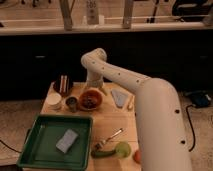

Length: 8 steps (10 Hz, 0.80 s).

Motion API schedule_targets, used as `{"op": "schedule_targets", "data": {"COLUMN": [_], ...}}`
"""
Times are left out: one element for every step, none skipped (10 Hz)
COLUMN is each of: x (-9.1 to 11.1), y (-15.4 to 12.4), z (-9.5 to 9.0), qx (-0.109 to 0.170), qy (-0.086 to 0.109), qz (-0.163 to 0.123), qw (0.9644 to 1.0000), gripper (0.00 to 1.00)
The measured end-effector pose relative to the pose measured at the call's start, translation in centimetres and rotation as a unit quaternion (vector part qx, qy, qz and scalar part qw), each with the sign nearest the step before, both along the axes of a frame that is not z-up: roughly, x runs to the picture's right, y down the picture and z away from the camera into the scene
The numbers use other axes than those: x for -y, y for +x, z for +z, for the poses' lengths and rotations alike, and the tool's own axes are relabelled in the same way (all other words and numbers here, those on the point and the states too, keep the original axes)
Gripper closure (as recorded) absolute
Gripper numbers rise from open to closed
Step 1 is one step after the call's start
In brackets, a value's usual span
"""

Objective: Place grapes in red bowl

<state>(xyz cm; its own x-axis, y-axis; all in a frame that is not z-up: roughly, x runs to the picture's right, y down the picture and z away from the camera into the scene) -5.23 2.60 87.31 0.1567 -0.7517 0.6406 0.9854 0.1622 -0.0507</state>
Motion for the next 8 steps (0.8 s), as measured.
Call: {"op": "schedule_targets", "data": {"x": [0.10, 0.21, 0.29, 0.28, 0.27, 0.28, 0.19, 0.20], "y": [0.10, 0.20, 0.27, 0.24, 0.24, 0.24, 0.25, 0.27], "z": [0.01, 0.04, 0.03, 0.03, 0.03, 0.03, 0.10, 0.10], "qx": [0.002, 0.004, 0.006, 0.006, 0.006, 0.006, 0.006, 0.005], "qy": [-0.001, -0.001, -0.001, -0.001, -0.001, -0.001, -0.002, -0.002], "qz": [0.000, 0.001, 0.001, 0.001, 0.001, 0.001, 0.001, 0.001], "qw": [1.0000, 1.0000, 1.0000, 1.0000, 1.0000, 1.0000, 1.0000, 1.0000], "gripper": [0.20, 0.20, 0.20, 0.20, 0.20, 0.20, 0.20, 0.20]}}
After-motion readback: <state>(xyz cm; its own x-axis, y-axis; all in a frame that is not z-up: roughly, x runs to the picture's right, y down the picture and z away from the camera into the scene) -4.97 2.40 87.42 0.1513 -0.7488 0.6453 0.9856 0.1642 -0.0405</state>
